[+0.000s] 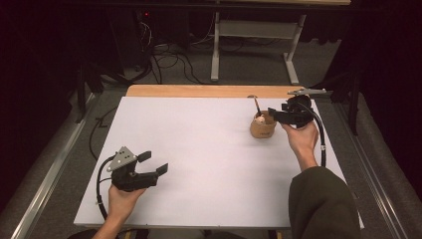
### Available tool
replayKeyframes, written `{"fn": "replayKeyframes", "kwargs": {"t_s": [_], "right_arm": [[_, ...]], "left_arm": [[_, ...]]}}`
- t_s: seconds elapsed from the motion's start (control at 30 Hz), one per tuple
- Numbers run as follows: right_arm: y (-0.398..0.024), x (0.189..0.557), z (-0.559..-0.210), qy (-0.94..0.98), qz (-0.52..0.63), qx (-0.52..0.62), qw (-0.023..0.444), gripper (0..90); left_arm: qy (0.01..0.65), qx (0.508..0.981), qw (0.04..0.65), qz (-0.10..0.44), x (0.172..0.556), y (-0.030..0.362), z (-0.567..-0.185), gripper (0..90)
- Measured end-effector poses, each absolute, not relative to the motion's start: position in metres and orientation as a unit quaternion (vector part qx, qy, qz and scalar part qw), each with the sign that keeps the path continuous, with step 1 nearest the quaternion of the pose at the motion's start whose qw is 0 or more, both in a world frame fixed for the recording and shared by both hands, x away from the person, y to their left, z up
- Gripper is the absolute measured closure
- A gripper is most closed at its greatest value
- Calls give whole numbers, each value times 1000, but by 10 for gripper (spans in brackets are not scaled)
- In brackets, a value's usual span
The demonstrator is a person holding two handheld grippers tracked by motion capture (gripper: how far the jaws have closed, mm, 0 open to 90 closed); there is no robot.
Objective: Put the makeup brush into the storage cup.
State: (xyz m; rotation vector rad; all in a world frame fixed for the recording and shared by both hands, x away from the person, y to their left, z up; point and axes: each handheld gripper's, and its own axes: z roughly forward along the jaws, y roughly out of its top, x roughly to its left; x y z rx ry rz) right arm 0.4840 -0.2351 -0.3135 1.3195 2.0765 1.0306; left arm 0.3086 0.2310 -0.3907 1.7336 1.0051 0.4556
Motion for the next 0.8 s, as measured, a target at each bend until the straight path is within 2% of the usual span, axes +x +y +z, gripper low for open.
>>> {"fn": "replayKeyframes", "kwargs": {"t_s": [0.8], "right_arm": [[-248,471,-316,749,394,481,230,426]], "left_arm": [[419,722,517,189,309,231,-391,217]]}}
